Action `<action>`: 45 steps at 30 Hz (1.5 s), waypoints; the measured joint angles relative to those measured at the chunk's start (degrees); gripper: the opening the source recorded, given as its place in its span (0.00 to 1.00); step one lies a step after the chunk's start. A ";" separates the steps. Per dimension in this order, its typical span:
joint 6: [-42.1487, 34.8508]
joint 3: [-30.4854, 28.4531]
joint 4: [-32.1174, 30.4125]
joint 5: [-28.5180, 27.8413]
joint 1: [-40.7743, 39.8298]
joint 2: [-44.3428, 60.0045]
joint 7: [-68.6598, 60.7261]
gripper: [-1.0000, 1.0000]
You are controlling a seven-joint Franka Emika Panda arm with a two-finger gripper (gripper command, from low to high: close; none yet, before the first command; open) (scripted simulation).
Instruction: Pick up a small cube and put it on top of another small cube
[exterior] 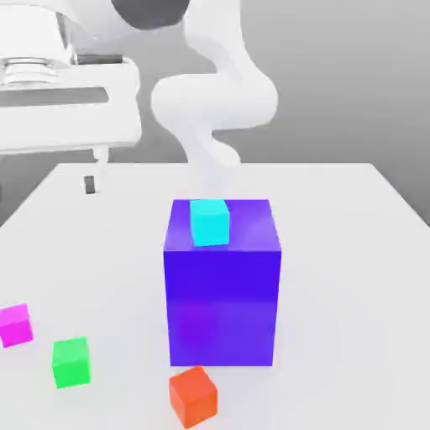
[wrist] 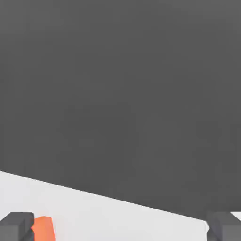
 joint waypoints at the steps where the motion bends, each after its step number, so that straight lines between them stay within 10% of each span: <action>1: 0.55 -1.13 -0.29 1.18 -0.08 1.81 -2.80 0.50; 16: 9.70 -5.35 -4.89 12.67 -13.82 27.23 -40.28 0.50; 22: 15.51 3.74 -2.45 23.09 -22.06 36.94 -50.00 0.50; 23: 16.44 5.55 -1.92 25.00 -23.49 38.51 -51.43 0.00; 29: 16.82 6.52 -1.66 25.97 -24.28 39.27 -52.18 0.00; 45: 6.09 -5.30 -8.02 -3.31 -1.90 18.13 -26.80 0.00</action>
